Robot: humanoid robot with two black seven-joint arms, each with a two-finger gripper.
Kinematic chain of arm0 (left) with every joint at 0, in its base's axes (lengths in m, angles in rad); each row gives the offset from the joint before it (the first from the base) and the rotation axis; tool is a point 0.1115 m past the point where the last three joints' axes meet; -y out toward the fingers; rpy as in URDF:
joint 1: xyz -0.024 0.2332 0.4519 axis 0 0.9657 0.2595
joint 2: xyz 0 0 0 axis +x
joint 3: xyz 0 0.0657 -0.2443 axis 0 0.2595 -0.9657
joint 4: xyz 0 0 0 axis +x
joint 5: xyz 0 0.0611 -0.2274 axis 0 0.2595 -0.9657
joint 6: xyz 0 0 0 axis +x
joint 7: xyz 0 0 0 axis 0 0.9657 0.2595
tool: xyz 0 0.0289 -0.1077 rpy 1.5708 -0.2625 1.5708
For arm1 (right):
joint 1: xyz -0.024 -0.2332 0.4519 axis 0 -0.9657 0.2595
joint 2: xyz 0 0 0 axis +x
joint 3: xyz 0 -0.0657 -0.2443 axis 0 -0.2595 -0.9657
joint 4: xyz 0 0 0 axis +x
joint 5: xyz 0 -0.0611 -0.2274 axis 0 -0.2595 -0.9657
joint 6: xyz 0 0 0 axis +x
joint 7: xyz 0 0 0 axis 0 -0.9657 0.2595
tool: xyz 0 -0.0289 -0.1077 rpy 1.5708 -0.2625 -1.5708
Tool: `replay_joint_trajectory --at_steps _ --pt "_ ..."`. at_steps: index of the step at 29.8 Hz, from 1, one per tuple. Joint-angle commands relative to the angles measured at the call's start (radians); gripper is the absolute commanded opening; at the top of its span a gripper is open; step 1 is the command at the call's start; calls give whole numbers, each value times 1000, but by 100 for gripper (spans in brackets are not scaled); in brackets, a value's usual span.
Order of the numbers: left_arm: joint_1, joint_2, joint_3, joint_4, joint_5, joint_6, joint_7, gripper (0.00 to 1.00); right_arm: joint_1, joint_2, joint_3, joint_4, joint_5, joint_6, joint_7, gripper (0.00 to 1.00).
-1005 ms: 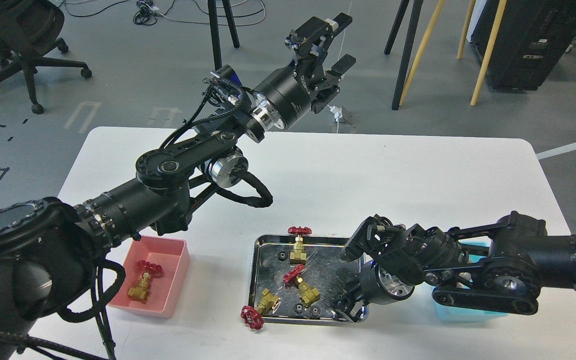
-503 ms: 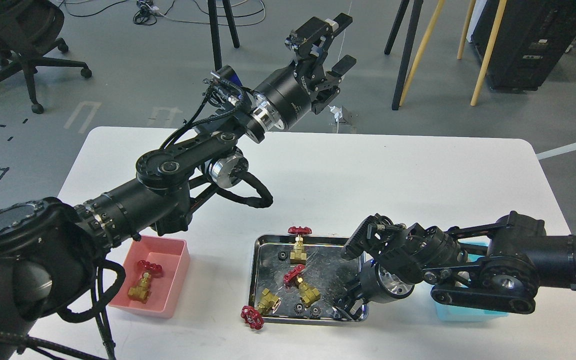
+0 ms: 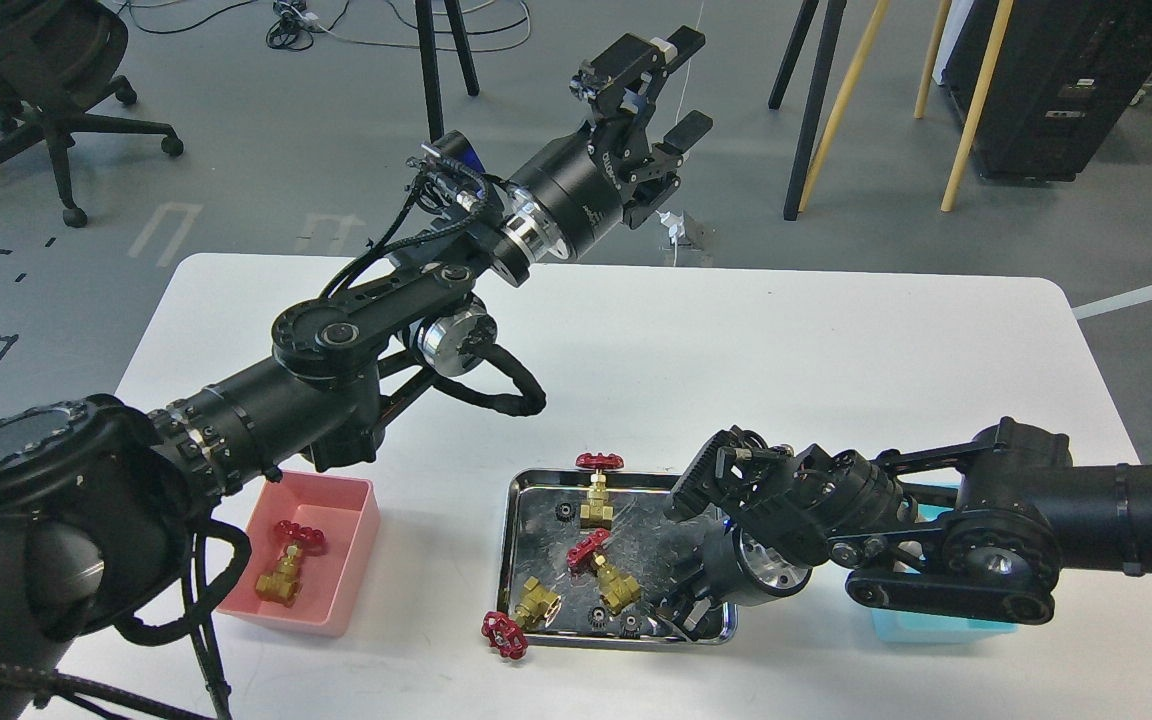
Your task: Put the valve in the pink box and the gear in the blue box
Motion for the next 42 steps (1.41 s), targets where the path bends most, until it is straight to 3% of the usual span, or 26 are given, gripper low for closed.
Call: replay_joint_trajectory --at_steps 1,16,33,39,42 --pt "0 0 0 0 0 -2 0 83 6 3 -18 0 1 0 0 46" --pt "3 -1 -3 -2 0 -3 0 83 6 44 -24 -52 1 0 3 40" --pt "3 -1 -3 -2 -2 -3 0 84 43 32 -24 -38 13 0 11 15" --pt "3 -1 -2 -2 -2 -3 0 84 99 -38 -22 5 21 0 12 14" --pt "2 -1 -2 -2 -2 -3 0 84 150 -152 -16 60 22 0 14 14"
